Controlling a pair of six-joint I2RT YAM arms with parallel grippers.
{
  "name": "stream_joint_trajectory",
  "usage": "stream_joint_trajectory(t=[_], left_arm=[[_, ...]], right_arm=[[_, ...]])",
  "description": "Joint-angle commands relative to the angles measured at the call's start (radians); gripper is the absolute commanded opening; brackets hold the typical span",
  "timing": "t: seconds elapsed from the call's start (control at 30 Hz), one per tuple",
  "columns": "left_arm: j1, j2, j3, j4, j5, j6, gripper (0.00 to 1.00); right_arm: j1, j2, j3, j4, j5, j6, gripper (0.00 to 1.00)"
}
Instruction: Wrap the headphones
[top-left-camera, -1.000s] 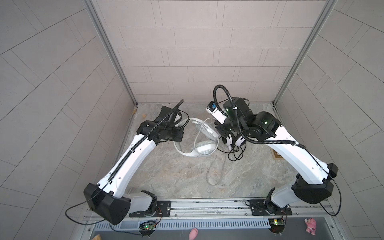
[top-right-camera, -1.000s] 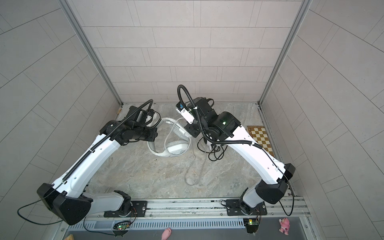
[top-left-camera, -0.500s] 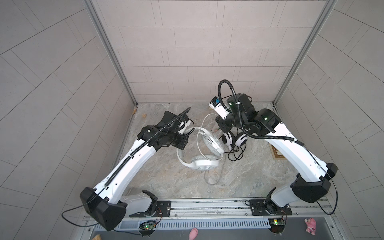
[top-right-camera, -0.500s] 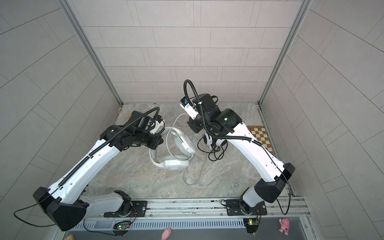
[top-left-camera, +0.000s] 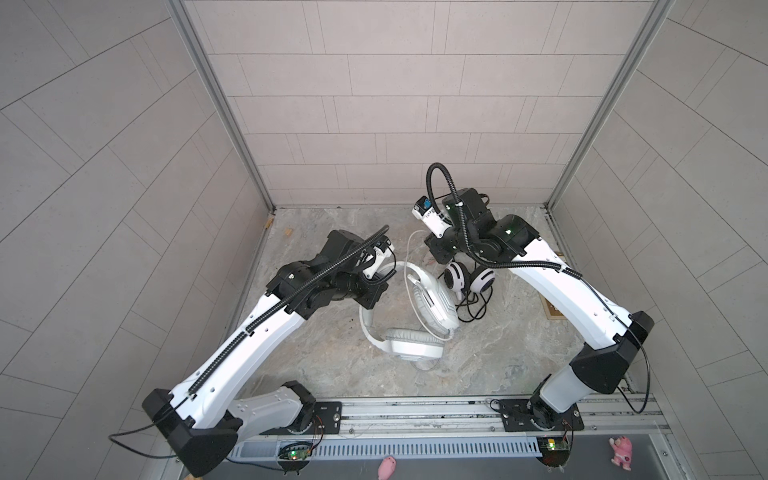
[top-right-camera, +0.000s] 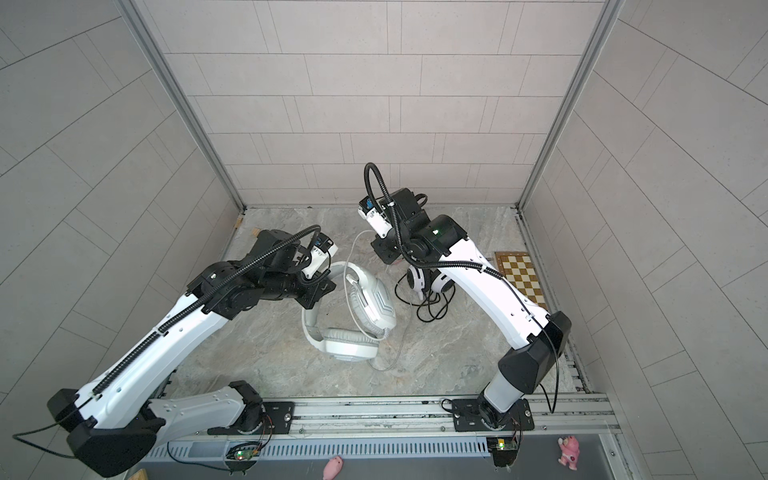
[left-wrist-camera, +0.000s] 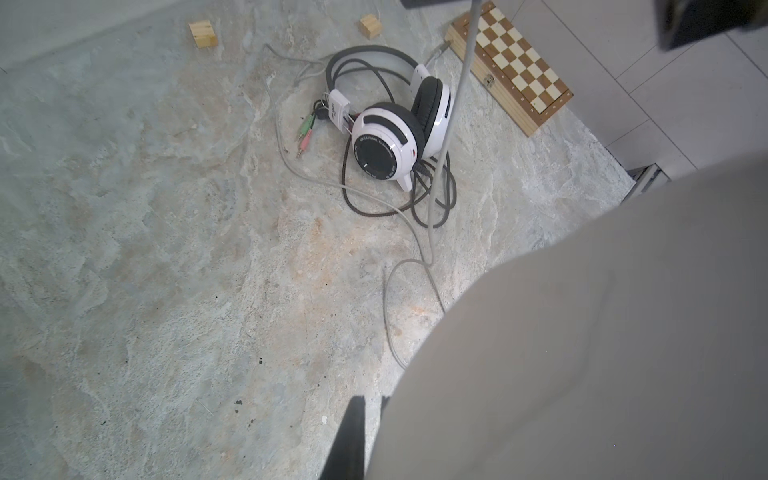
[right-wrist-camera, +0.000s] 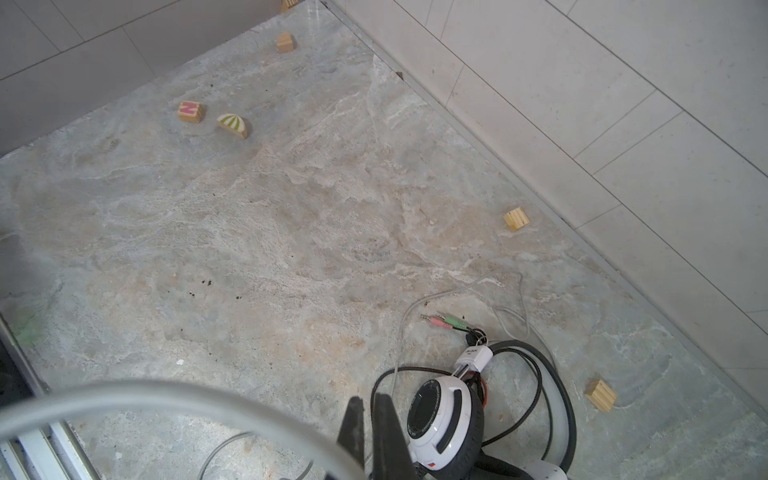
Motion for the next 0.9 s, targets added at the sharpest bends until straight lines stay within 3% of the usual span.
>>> stream_joint_trajectory(t=[0.0,0.37,0.53,0.87], left_arm=[[-0.004,-0.056,0.007,0.080,0.011,-0.031,0.00],[-0.002,-0.107,0.012,0.220,0.021,-0.148,0.00],[-0.001,-0.105,0.056,0.270,-0.004,-0.222,0.00],[0.002,-0.034,0.237,0.226,-0.031,-0.339,0.00]], right_arm=[[-0.026,-0.015,-0.042,0.047,-0.001,0.024,0.00],[-0.056,-0.093,-0.265,0.243,-0.121,0.093,0.00],[-0.057,-0.163,-0.458,0.484,-0.284,0.211,0.02],[-0.043,-0.137,-0.683,0.979,-0.432,0.487,0.06]])
